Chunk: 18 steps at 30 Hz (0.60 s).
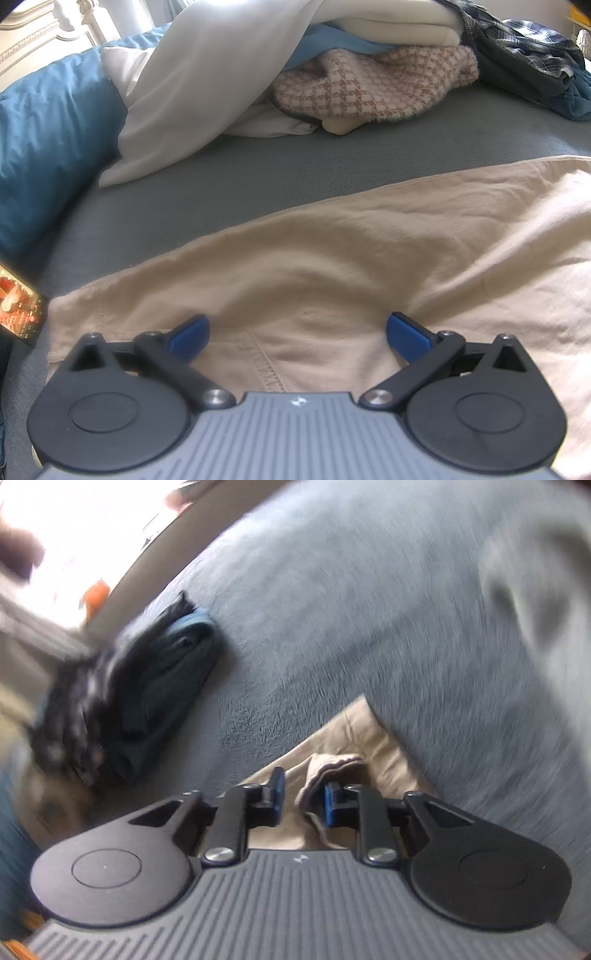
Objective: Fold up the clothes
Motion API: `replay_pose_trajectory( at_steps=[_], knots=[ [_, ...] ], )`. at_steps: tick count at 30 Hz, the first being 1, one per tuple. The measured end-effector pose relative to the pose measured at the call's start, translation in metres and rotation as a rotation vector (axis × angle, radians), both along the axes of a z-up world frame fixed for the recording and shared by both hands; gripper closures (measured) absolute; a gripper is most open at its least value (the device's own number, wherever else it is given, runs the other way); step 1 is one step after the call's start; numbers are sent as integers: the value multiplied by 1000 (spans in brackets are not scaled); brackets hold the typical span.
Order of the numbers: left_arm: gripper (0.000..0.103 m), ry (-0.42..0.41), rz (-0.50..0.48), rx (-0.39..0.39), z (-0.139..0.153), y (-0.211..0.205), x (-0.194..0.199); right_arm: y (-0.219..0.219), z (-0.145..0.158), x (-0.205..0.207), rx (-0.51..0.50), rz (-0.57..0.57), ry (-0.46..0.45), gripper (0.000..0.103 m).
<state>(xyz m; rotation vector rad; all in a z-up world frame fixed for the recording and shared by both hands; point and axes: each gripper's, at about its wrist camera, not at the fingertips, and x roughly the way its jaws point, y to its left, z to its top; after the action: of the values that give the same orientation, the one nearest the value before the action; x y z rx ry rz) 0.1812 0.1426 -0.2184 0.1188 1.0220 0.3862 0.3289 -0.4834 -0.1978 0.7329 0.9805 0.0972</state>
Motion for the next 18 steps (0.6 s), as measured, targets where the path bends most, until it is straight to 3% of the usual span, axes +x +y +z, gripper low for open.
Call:
replay_pose_trajectory(
  at_steps=[3, 5, 7, 9, 11, 13, 15, 18],
  knots=[
    [0, 0, 0, 2, 0, 0, -1, -12, -11, -3, 91, -126, 25, 84],
    [0, -2, 0, 1, 0, 0, -1, -6, -2, -4, 2, -111, -18, 98],
    [0, -4, 0, 0, -1, 0, -1, 22, 25, -12, -207, 82, -179, 98],
    [0, -5, -1, 1, -1, 0, -1, 71, 53, -36, -538, 419, -393, 98],
    [0, -7, -4, 4, -1, 0, -1, 120, 54, -69, -873, 770, -524, 99],
    [0, -9, -3, 6, -1, 0, -1, 145, 30, -94, -1185, 1017, -567, 99],
    [0, -11, -1, 7, 0, -1, -2, 138, 15, -89, -1262, 1039, -503, 99],
    [0, -12, 0, 7, 0, -2, -4, 110, 22, -65, -1184, 841, -448, 99]
  ],
)
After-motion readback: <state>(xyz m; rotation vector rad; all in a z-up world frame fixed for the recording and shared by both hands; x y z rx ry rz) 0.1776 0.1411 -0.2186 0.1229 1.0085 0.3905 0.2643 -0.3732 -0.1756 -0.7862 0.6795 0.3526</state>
